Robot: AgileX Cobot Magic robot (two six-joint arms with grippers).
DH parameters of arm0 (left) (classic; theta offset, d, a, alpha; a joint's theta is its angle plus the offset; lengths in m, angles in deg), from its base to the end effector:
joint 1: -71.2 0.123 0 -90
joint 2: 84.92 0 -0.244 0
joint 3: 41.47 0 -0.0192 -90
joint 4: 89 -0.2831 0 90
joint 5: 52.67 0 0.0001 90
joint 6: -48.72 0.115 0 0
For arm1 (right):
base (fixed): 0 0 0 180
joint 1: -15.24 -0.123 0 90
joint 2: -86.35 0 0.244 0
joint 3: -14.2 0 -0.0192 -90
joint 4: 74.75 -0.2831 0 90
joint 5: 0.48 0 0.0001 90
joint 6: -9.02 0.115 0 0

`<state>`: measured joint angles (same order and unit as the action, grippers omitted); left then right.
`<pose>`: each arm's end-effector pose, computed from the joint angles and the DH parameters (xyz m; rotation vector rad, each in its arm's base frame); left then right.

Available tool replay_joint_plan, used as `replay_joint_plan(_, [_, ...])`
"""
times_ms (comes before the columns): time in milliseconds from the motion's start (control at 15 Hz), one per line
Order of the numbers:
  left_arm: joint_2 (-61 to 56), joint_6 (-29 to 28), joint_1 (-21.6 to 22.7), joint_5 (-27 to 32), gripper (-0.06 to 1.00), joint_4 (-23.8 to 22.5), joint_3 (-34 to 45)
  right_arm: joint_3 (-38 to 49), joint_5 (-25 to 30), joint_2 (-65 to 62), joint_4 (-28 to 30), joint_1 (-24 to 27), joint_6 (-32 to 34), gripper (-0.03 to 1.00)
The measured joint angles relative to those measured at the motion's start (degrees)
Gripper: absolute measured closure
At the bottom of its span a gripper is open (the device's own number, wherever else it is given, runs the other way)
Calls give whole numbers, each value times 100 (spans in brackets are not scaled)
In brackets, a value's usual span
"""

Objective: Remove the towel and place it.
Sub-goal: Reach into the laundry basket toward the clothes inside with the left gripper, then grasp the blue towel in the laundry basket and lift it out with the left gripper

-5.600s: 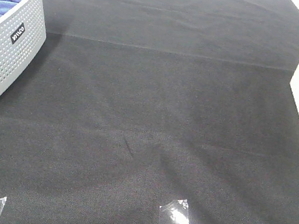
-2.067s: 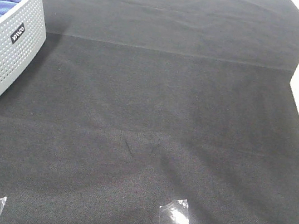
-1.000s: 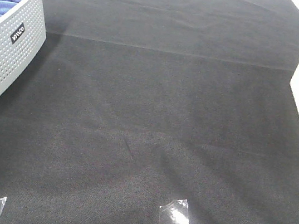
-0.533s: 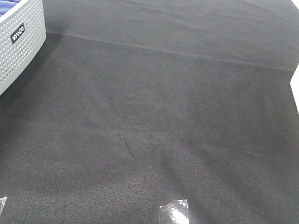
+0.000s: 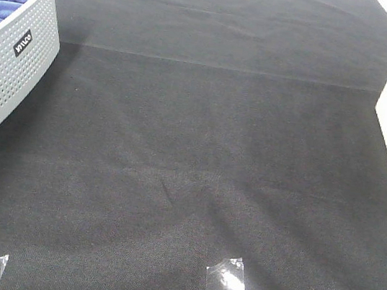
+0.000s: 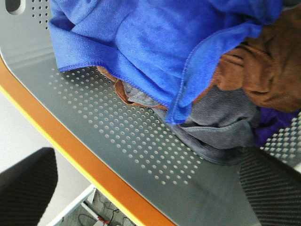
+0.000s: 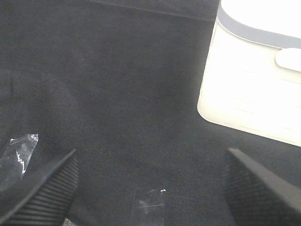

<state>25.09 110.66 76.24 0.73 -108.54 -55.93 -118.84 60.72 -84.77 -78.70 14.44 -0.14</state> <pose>0.4225 0.0683 0.2507 1.4680 2.3378 0.8054 0.0845 0.0081 0.2833 -0.1810 2.0328 -0.0089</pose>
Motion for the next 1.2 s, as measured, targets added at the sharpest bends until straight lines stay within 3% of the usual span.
replay_joint_plan(267, [321, 321, 372, -29, -4, 52, -6, 0, 0, 0, 0, 0, 0, 18])
replay_joint_plan(533, [579, 1094, 859, -103, -4, 911, -6, 0, 0, 0, 0, 0, 0, 18])
replay_joint_plan(1067, [1673, 1157, 882, -493, -3, 974, -34, 0, -6, 0, 0, 0, 0, 18])
replay_joint_plan(1200, [1673, 1157, 882, -539, 6, 974, -34, 0, -6, 0, 0, 0, 0, 18])
